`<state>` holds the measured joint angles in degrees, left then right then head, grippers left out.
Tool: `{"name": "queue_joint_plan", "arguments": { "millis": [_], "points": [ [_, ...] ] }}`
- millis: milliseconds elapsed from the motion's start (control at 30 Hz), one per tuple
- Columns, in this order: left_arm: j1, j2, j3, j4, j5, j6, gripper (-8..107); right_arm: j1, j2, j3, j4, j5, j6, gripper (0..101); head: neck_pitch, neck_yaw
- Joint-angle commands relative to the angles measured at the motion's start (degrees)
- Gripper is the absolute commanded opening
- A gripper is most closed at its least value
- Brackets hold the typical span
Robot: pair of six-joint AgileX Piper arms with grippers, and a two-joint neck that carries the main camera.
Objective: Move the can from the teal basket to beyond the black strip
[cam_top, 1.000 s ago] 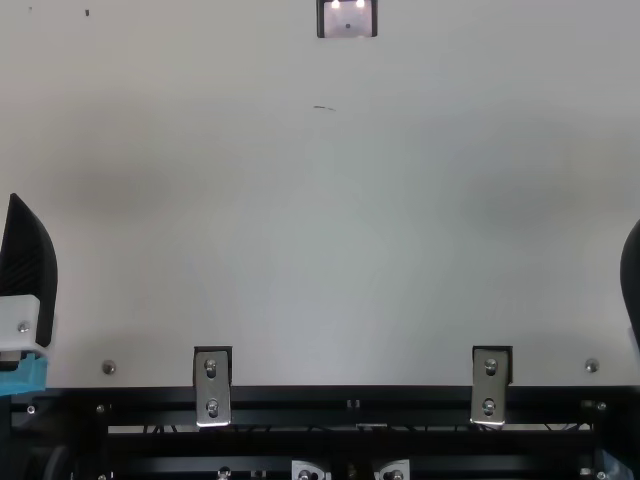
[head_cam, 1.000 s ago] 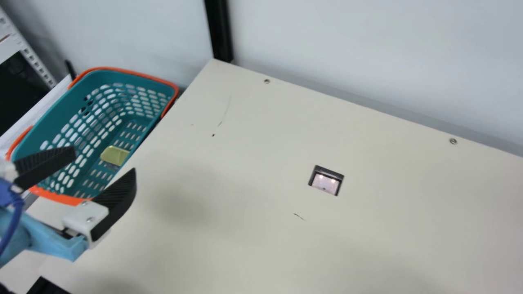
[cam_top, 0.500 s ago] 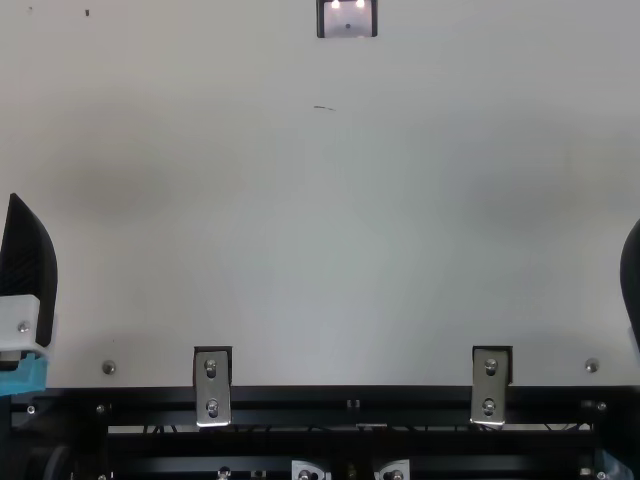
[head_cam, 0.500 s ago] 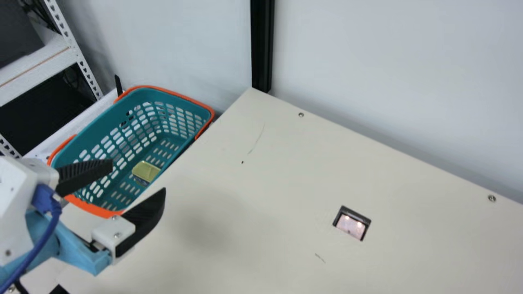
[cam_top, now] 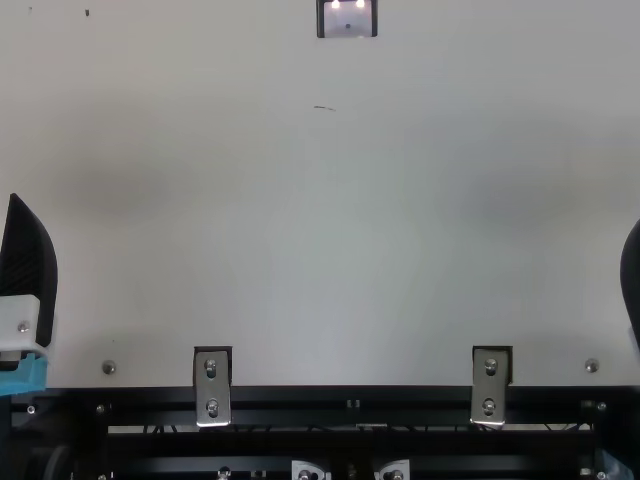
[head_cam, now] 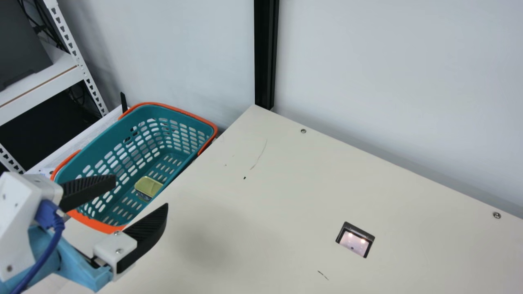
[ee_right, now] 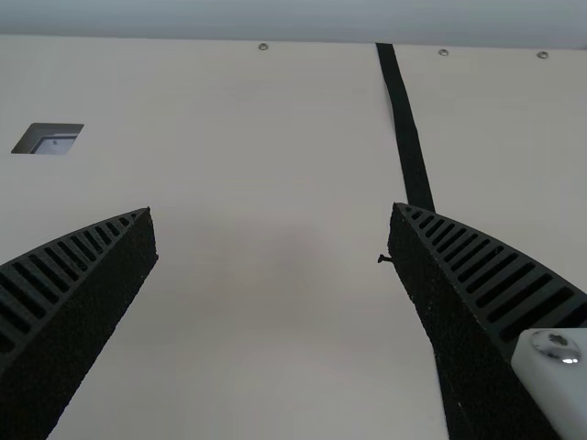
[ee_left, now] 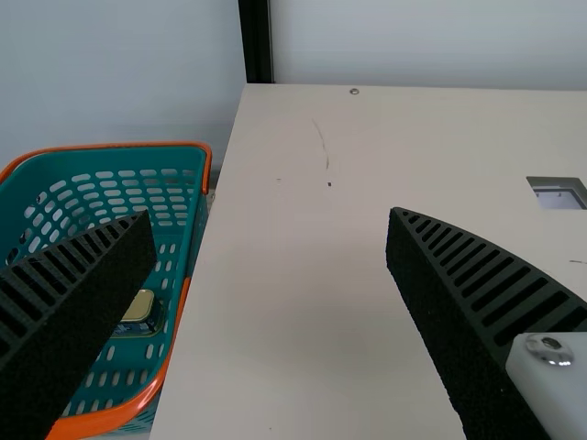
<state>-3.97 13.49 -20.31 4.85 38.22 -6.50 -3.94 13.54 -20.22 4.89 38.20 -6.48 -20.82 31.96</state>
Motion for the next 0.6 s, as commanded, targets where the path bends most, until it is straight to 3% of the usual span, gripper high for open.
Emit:
{"name": "queue_joint_plan", "arguments": {
  "millis": [0, 367, 567],
  "points": [
    [0.0, 0.0, 0.0, 0.0, 0.0, 0.0, 90, 0.0, 0.0, 0.0, 0.0, 0.0, 0.0, 101, -3.0, 1.4],
    [0.0, -0.1, -0.1, -0.1, 1.0, -0.4, 90, 0.0, 0.0, 0.0, 0.0, 0.0, 0.0, 101, -3.0, 1.4],
    [1.0, 3.7, -5.0, 0.1, 2.5, -3.9, 90, 0.0, 0.0, 0.0, 0.0, 0.0, 0.0, 101, -3.0, 1.4]
  ]
}}
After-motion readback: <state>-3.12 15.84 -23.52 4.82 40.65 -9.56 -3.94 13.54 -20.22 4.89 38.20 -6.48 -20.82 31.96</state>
